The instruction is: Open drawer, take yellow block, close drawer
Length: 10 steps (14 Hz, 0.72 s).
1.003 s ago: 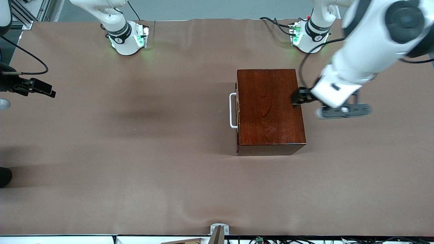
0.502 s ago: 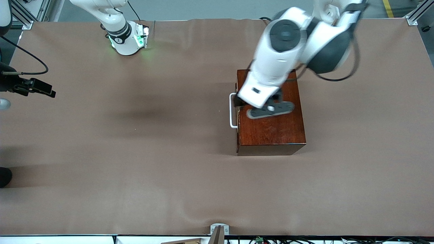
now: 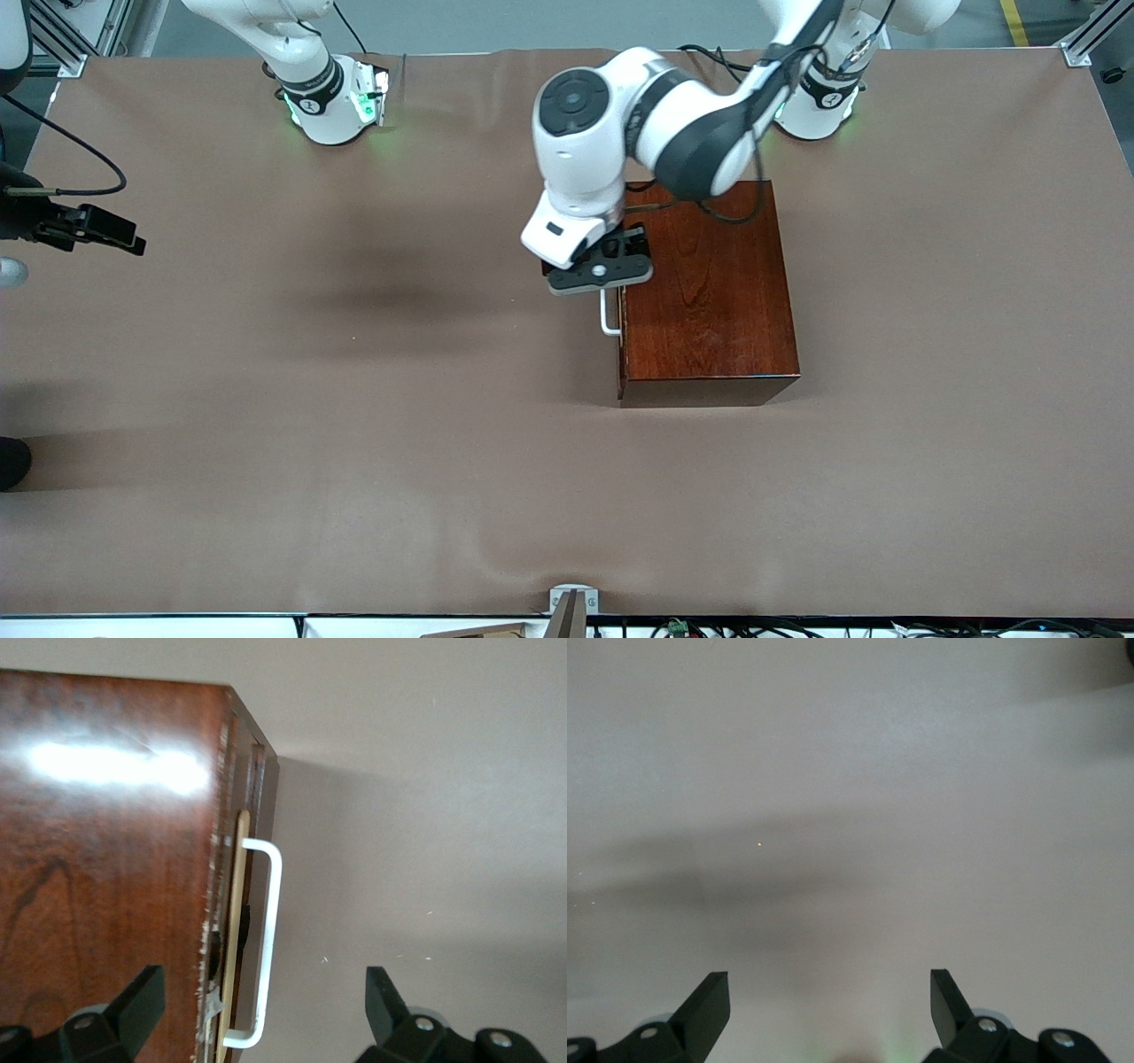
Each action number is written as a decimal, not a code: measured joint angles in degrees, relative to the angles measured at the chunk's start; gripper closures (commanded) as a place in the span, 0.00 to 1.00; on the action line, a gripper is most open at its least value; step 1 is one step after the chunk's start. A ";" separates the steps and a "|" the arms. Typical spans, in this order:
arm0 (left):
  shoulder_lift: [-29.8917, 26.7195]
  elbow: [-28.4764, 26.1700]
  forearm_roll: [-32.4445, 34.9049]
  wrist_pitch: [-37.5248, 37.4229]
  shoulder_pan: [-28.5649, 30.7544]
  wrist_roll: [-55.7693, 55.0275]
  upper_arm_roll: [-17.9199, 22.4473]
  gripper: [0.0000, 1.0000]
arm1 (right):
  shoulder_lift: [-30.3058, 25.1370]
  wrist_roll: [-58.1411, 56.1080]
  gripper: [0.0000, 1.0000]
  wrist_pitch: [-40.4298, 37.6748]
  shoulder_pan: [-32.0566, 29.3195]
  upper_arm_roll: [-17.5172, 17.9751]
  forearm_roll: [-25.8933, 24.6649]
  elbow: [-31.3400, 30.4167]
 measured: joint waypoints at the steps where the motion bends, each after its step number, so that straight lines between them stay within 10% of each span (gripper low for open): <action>1: 1.30 0.00 0.81 0.00 -1.15 -0.11 0.05 0.00 | 0.00 0.00 0.00 0.00 0.00 0.00 0.00 0.00; 10: 7.27 0.53 8.32 2.51 -4.12 -0.18 1.00 0.00 | 0.00 0.00 0.00 0.01 0.00 0.00 0.00 -0.02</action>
